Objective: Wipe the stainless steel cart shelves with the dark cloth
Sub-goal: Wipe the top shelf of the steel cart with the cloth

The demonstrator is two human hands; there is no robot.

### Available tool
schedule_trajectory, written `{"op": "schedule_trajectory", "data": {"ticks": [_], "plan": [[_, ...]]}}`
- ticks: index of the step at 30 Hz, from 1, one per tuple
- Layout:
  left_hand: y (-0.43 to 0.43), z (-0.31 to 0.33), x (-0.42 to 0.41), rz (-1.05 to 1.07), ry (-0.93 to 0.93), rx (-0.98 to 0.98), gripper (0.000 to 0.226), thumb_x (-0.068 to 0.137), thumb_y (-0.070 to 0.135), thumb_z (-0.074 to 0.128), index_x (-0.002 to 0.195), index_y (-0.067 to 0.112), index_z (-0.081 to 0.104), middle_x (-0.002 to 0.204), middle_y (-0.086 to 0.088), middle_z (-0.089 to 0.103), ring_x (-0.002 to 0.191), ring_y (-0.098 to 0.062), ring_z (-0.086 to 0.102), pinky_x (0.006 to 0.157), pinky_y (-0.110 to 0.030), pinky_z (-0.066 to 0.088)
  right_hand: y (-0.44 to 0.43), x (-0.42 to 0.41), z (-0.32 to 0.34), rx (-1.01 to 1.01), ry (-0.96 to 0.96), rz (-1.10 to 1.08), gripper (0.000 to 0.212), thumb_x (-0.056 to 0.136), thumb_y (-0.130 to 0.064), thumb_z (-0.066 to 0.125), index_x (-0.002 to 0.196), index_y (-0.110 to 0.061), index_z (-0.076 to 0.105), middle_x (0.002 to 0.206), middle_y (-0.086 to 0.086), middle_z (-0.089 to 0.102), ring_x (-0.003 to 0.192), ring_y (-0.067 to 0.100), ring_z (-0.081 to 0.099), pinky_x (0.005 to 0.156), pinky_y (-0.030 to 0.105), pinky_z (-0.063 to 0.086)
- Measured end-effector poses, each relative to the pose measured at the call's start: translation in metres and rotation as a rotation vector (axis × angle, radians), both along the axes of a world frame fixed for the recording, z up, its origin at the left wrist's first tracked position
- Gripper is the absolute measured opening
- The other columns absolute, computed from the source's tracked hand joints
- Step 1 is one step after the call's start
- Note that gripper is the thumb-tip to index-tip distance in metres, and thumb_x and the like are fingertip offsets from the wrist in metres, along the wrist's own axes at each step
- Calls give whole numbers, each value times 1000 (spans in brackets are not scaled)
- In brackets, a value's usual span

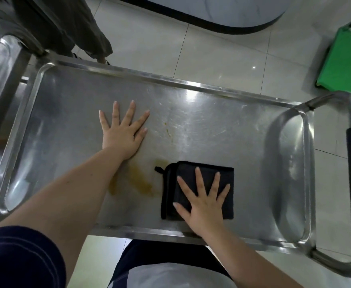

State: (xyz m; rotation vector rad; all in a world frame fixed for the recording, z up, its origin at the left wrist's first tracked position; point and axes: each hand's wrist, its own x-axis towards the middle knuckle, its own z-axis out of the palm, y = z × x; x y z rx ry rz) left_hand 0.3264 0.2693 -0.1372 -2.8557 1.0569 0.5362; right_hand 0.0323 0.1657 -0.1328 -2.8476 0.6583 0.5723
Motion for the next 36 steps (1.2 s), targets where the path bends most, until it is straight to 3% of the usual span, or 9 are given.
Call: {"op": "schedule_trajectory", "data": {"ticks": [3,7,10,17,24,28,36], "plan": [[1,1,0,0,1,6,53,97,63,-2,146,56,-19,162,8,-21,148,-35,-22,113,-67,-11,-34,54,-1,-25,-44,-77,71,87,-81,19,152,-54,8,166,1,3,143,58,-4,107,76,-5],[0,-1,-2,2,-17,4,53,97,63,-2,147,55,-19,162,8,-21,148,-35,-22,113,-67,-11,-99,149,3,-12,24,-136,74,84,-84,22,146,-59,-10,162,-8,-25,140,51,-27,106,73,-14],[0,-2,-2,9,-25,1,53,98,63,-1,147,55,-18,162,9,-21,148,-35,-21,114,-67,-11,-123,191,5,-29,33,-128,78,82,-86,22,147,-58,-11,162,-6,-25,140,49,-30,105,73,-18],[0,-4,-3,21,-25,-20,53,98,63,2,147,55,-17,163,9,-20,148,-34,-20,115,-66,-8,-138,184,-1,-79,-6,-91,78,81,-87,15,148,-56,-11,163,-6,-20,144,45,-24,110,71,-11],[0,-6,-3,11,-26,-31,54,98,64,2,147,54,-18,162,9,-21,148,-34,-23,114,-66,-11,-210,125,0,-128,30,-258,78,81,-84,18,150,-56,-5,164,-9,-16,147,42,-19,114,68,-6],[1,-8,-2,12,-40,-33,54,98,64,2,148,54,-16,162,9,-20,148,-36,-21,114,-66,-11,-192,139,0,-147,34,-302,78,84,-83,17,151,-52,-6,164,-6,-19,145,46,-19,113,69,-6],[2,-12,-3,31,-69,-65,58,96,65,2,151,52,-8,163,10,-14,150,-35,-14,114,-65,-10,-121,210,-1,-59,-31,22,76,83,-85,18,149,-56,-9,163,-10,-19,144,45,-24,109,70,-13]]}}
